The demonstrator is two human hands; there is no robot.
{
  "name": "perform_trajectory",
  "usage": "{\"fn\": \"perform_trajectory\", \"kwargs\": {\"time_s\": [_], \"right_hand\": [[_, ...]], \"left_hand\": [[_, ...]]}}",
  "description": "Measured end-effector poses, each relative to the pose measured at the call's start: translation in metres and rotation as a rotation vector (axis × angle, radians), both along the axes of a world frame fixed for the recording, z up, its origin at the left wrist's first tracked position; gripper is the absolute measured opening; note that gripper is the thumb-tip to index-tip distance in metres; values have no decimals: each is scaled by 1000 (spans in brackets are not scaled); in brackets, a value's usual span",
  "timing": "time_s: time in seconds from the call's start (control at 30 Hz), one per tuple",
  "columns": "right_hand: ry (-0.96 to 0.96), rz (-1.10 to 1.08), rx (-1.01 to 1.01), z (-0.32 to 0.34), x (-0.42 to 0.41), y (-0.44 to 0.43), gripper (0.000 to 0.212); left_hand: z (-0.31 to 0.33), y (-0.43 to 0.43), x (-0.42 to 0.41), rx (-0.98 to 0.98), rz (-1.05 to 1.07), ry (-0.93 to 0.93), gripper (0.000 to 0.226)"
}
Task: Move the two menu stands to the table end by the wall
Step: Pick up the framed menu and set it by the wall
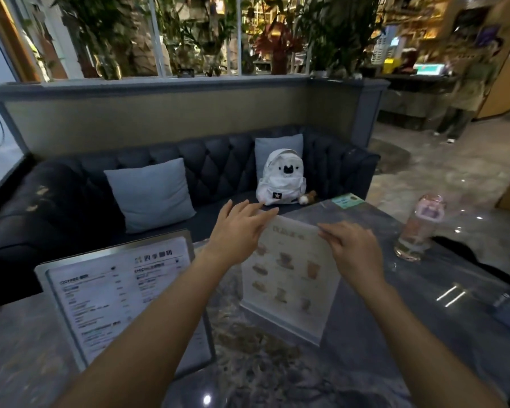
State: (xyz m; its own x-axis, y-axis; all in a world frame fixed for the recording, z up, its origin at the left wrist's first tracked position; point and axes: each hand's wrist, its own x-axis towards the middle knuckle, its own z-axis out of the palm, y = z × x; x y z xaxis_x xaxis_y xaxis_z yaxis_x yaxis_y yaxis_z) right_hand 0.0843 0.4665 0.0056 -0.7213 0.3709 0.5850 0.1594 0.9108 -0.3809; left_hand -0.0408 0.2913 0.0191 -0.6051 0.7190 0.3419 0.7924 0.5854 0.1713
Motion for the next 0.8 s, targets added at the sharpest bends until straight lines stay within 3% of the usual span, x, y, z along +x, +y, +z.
{"fn": "perform_trajectory", "kwargs": {"time_s": [0.47,0.8], "right_hand": [[42,-19,45,0,-17,16,15],[29,105,-141,4,-31,21,20]], "left_hand": [[5,-7,10,0,40,176,45],[6,-6,25,43,77,131,39]]}}
